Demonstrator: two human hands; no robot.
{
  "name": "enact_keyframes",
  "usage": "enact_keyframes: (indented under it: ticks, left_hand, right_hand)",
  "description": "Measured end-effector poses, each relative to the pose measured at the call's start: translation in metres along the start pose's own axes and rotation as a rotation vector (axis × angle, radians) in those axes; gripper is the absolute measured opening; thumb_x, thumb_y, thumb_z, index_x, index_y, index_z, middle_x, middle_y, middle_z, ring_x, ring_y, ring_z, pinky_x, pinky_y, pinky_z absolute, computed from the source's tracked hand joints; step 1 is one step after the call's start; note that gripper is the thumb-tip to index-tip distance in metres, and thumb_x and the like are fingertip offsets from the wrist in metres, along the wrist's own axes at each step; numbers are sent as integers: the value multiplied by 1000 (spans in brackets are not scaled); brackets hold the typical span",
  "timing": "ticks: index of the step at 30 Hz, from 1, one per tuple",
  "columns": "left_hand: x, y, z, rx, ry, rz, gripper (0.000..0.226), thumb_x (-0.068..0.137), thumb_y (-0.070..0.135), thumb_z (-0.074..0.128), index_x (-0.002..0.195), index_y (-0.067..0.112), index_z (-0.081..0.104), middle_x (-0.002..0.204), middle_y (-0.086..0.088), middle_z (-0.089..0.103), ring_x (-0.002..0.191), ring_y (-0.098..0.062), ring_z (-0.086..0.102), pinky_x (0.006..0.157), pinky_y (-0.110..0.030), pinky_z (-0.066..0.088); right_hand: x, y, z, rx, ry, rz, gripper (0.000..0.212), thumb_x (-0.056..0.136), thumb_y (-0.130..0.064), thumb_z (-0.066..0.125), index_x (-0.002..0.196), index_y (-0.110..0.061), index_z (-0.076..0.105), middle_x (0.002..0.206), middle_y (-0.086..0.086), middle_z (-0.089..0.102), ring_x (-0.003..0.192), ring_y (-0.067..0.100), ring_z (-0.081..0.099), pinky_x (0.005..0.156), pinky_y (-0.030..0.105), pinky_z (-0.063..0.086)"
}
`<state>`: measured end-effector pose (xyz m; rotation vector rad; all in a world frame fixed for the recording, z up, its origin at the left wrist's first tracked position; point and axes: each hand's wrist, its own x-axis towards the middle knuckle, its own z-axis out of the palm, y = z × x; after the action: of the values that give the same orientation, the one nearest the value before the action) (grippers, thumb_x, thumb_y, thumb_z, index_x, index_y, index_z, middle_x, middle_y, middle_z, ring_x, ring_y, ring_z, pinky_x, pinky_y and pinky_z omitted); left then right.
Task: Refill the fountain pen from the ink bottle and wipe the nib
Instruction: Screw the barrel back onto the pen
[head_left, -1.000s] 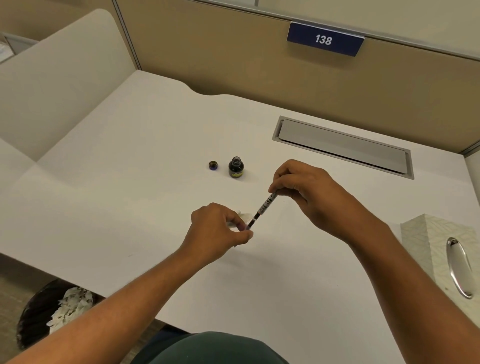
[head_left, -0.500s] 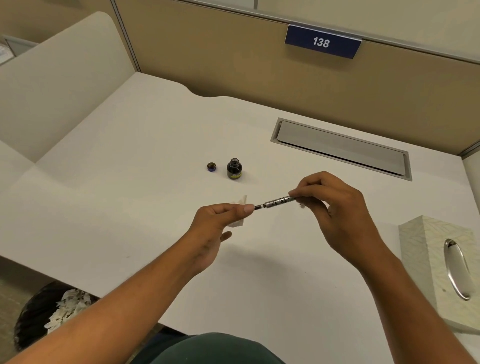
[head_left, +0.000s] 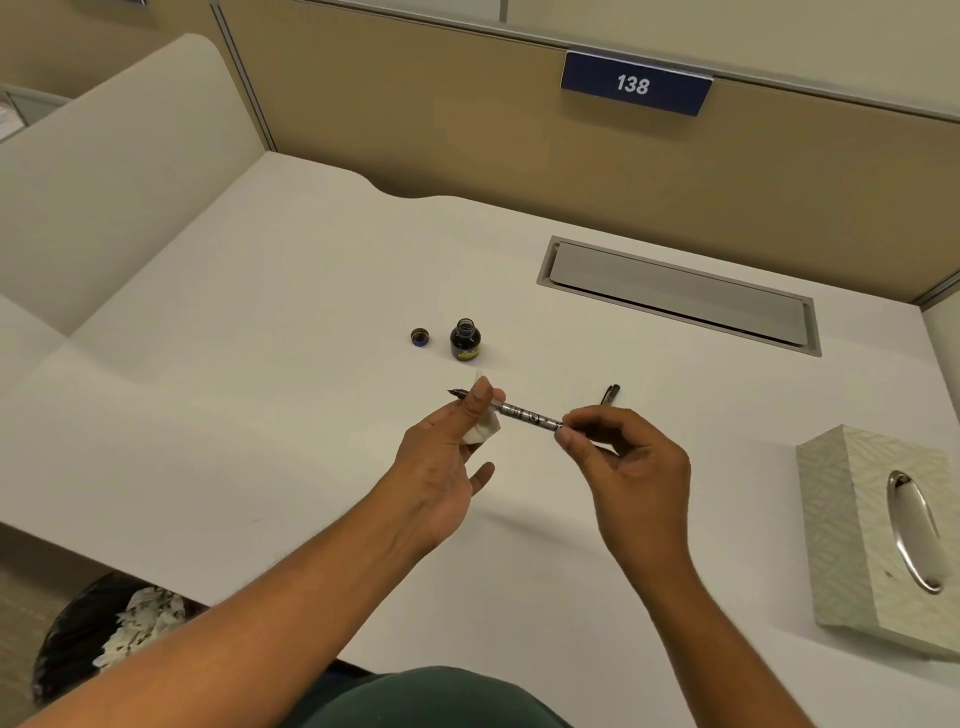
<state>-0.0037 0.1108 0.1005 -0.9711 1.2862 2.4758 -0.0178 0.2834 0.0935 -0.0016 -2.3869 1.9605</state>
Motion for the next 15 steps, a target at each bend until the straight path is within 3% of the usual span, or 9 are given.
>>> enact_keyframes:
  ticks: [5, 10, 15]
  left_hand:
    - [-1, 1, 1, -1, 8, 70, 23, 68, 53, 78, 75, 33, 85, 103, 19, 80, 120, -11, 61, 98, -43, 42]
    - [-2, 4, 2, 30, 36, 166, 31, 68, 52, 78, 86, 27, 84, 105, 17, 81, 112, -7, 61, 99, -42, 43]
    - [-3, 8, 3, 36, 110, 213, 38, 65, 53, 79, 90, 25, 84, 104, 17, 81, 105, -2, 63, 101, -41, 43]
  right_hand:
    - [-7, 1, 11, 159, 54, 124, 14, 85, -3, 80, 95, -11, 74, 82, 8, 79, 75, 25, 77, 75, 29, 64]
    - [-15, -1, 19, 256, -17, 241, 6, 94, -13, 70, 97, -7, 71, 75, 15, 78, 66, 29, 76, 63, 32, 64]
    - [-20, 1, 27, 197, -73, 222, 19, 87, -6, 78, 103, -12, 68, 81, 9, 80, 75, 24, 79, 74, 30, 65]
